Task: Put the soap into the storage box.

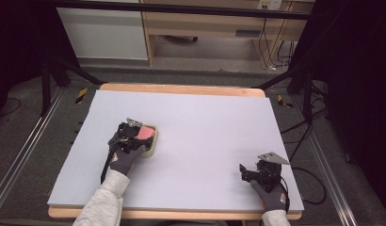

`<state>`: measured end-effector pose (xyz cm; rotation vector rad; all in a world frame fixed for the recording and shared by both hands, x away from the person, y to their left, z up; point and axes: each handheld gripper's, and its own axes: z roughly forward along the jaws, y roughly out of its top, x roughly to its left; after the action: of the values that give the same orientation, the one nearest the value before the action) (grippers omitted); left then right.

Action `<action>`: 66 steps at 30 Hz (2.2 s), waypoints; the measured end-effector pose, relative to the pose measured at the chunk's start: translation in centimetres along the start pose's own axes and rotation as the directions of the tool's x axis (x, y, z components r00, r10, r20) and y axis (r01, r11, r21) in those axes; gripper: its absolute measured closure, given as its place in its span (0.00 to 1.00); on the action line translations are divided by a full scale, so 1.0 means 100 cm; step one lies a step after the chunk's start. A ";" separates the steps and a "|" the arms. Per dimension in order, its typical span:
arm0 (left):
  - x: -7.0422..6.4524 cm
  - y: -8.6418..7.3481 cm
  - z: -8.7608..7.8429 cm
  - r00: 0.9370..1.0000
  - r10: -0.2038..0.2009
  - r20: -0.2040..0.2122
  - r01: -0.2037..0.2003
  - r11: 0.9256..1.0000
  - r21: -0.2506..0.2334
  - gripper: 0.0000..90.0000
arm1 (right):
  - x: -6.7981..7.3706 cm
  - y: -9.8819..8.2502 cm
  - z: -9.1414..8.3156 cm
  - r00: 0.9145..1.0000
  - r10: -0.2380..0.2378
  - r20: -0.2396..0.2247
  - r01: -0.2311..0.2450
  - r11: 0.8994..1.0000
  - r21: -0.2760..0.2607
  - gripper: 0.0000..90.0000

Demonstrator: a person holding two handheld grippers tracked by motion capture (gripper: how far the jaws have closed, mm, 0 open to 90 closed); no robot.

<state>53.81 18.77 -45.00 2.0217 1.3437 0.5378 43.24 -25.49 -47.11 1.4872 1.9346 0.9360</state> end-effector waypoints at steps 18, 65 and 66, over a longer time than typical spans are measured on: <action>0.003 -0.002 0.003 1.000 -0.006 0.000 0.006 1.000 0.012 0.41 | 0.000 0.000 0.000 1.000 -0.001 0.001 0.001 1.000 0.000 0.09; 0.056 -0.089 -0.083 0.998 -0.057 0.000 0.056 0.990 -0.133 0.30 | -0.007 -0.001 -0.005 0.999 0.011 0.042 -0.011 1.000 -0.013 0.08; 0.057 -0.090 -0.083 0.999 -0.051 -0.005 0.050 0.990 -0.131 0.30 | -0.007 -0.001 -0.005 0.999 0.015 0.040 -0.015 1.000 -0.014 0.08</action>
<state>44.79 28.78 -45.52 1.8772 1.3258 0.5964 42.99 -26.28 -46.93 1.5033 1.8872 0.9169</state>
